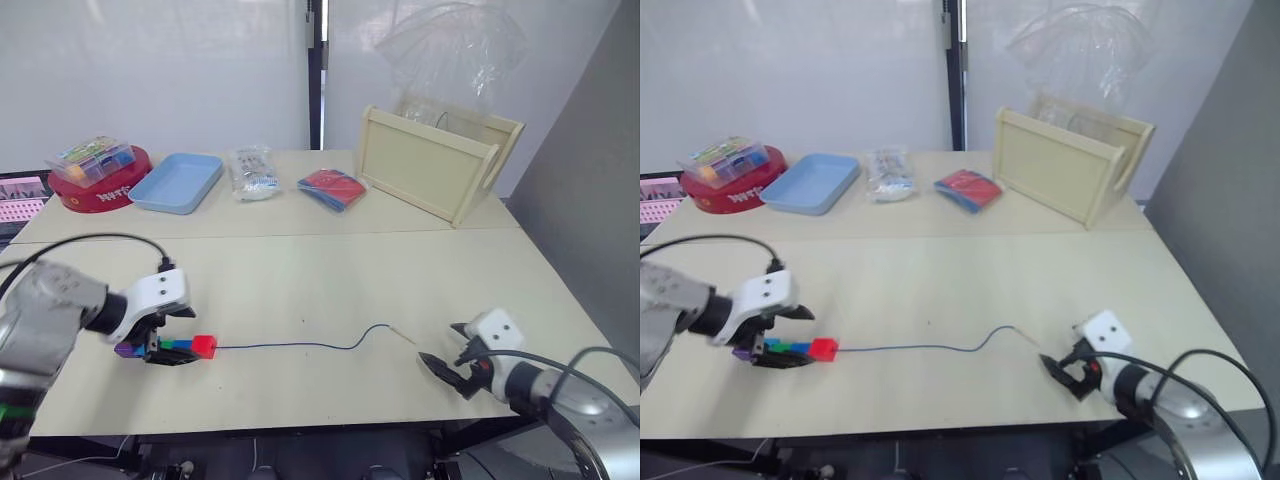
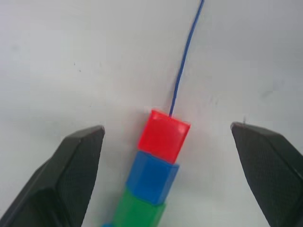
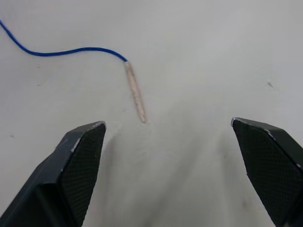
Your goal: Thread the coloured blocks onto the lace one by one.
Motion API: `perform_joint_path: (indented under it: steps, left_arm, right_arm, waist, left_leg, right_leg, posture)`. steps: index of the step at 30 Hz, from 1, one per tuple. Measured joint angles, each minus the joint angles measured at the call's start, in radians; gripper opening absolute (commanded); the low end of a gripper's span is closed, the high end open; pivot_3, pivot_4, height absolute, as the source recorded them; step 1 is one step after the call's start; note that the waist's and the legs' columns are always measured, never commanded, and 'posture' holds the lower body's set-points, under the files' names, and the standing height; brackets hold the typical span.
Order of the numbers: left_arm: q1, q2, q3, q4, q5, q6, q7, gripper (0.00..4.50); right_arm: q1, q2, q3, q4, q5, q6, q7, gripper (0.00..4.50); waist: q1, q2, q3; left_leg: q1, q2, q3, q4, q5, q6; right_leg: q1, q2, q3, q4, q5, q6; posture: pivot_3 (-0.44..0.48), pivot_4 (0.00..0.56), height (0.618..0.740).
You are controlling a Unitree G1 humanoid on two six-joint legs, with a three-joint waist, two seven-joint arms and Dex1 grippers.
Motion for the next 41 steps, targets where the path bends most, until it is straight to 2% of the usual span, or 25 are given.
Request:
perform_joint_path:
  steps: [3, 5, 8, 12, 16, 20, 23, 27, 30, 41]
  left_arm:
    - [0.101, -0.086, 0.119, -0.011, -0.018, -0.047, 0.113, 4.5]
    - [0.172, -0.18, 0.203, -0.017, -0.053, -0.086, 0.199, 4.5]
    - [0.247, -0.234, 0.271, -0.016, -0.16, -0.048, 0.216, 4.5]
    - [0.364, -0.272, 0.377, -0.021, -0.295, -0.033, 0.213, 4.5]
    - [0.452, -0.277, 0.431, -0.024, -0.369, -0.032, 0.226, 4.5]
    - [0.524, -0.264, 0.463, -0.011, -0.387, -0.05, 0.224, 4.5]
    - [0.55, -0.243, 0.469, 0.062, -0.375, -0.12, 0.218, 4.5]
    - [0.559, -0.26, 0.458, 0.14, -0.352, -0.198, 0.238, 4.5]
    - [0.575, -0.285, 0.435, 0.139, -0.352, -0.227, 0.265, 4.5]
    - [0.62, -0.286, 0.41, 0.125, -0.354, -0.257, 0.315, 4.5]
  right_arm:
    - [0.049, 0.031, -0.037, -0.005, 0.011, -0.025, -0.012, 4.48]
    - [0.085, 0.094, -0.08, 0.003, 0.033, -0.044, -0.035, 4.48]
    - [0.123, 0.13, -0.128, 0.021, 0.058, -0.084, -0.044, 4.48]
    - [0.181, 0.137, -0.183, 0.073, 0.077, -0.145, -0.029, 4.48]
    - [0.218, 0.122, -0.202, 0.148, 0.076, -0.206, 0.005, 4.48]
    - [0.238, 0.073, -0.229, 0.211, 0.076, -0.26, 0.052, 4.48]
    - [0.249, 0.049, -0.236, 0.276, 0.076, -0.309, 0.098, 4.48]
    - [0.248, 0.045, -0.237, 0.34, 0.077, -0.361, 0.132, 4.48]
    - [0.232, 0.034, -0.237, 0.361, 0.077, -0.375, 0.137, 4.48]
    - [0.214, 0.026, -0.235, 0.38, 0.078, -0.375, 0.145, 4.48]
  waist:
    - [0.002, -0.001, 0.0]
    - [0.004, -0.001, 0.0]
    - [0.003, -0.002, 0.001]
    - [0.001, -0.002, 0.001]
    - [0.001, -0.002, 0.001]
    - [0.0, -0.002, 0.001]
    - [0.0, -0.002, 0.001]
    - [0.0, -0.002, 0.001]
    - [0.0, -0.003, 0.001]
    - [0.001, -0.003, 0.001]
  left_leg:
    - [0.002, 0.0, 0.0, 0.0, 0.0, 0.0]
    - [0.003, 0.0, 0.0, 0.0, 0.0, 0.0]
    - [0.003, -0.001, 0.001, 0.0, 0.0, -0.001]
    - [0.004, 0.0, 0.001, -0.001, 0.0, -0.001]
    - [0.006, 0.0, 0.001, -0.001, -0.001, -0.002]
    - [0.008, 0.0, 0.001, -0.002, -0.001, -0.003]
    - [0.014, 0.0, 0.002, -0.005, -0.001, -0.003]
    - [0.019, 0.0, 0.002, -0.006, -0.003, -0.007]
    - [0.019, 0.0, 0.002, -0.006, -0.004, -0.008]
    - [0.019, 0.001, 0.002, -0.007, -0.004, -0.008]
  right_leg:
    - [0.001, -0.001, 0.0, 0.0, 0.0, 0.0]
    - [0.002, -0.001, 0.001, 0.0, 0.0, 0.0]
    - [0.002, -0.001, 0.001, 0.0, 0.0, 0.0]
    - [0.003, -0.001, 0.001, 0.0, 0.0, 0.0]
    - [0.004, -0.001, 0.002, 0.0, 0.0, -0.001]
    - [0.005, -0.001, 0.002, -0.001, 0.0, -0.002]
    - [0.011, -0.001, 0.002, -0.003, -0.001, -0.002]
    - [0.018, -0.001, 0.001, -0.007, -0.001, -0.003]
    - [0.018, -0.001, 0.001, -0.008, -0.001, -0.003]
    - [0.018, -0.001, 0.001, -0.009, -0.001, -0.003]
  posture:
    - [0.0, 0.15, 0.74]
    - [0.0, 0.15, 0.74]
    - [0.0, 0.15, 0.74]
    - [0.0, 0.15, 0.74]
    - [0.0, 0.15, 0.74]
    - [0.0, 0.15, 0.74]
    - [0.0, 0.15, 0.74]
    - [0.0, 0.15, 0.74]
    - [0.0, 0.15, 0.74]
    - [0.0, 0.15, 0.74]
